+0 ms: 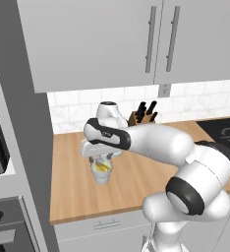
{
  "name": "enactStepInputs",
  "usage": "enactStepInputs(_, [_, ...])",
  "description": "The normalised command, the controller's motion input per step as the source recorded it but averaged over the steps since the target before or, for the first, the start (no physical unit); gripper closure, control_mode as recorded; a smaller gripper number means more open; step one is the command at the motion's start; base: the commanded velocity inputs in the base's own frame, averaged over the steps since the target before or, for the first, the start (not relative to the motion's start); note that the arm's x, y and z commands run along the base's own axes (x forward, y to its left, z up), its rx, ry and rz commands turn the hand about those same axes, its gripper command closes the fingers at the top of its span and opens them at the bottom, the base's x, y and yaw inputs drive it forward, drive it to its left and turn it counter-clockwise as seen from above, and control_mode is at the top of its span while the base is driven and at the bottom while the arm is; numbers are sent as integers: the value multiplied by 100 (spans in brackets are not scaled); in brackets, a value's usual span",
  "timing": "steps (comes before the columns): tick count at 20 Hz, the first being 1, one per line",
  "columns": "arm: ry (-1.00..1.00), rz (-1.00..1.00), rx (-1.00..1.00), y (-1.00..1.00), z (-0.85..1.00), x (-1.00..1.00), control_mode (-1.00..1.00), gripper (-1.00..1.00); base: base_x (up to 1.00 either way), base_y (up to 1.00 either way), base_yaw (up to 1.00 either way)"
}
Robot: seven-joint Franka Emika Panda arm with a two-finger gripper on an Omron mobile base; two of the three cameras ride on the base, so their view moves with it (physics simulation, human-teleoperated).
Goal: Grab a lemon wedge from the fridge and one ice cube from the ice bowl, and put them in the glass of lemonade.
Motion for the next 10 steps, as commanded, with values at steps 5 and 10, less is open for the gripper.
enactStepInputs(5, [-3, 0, 0, -3, 0, -28, -100, -100, 0, 0, 0])
enactStepInputs(10, [0, -1, 0, -2, 0, -10, -100, -100, 0, 0, 0])
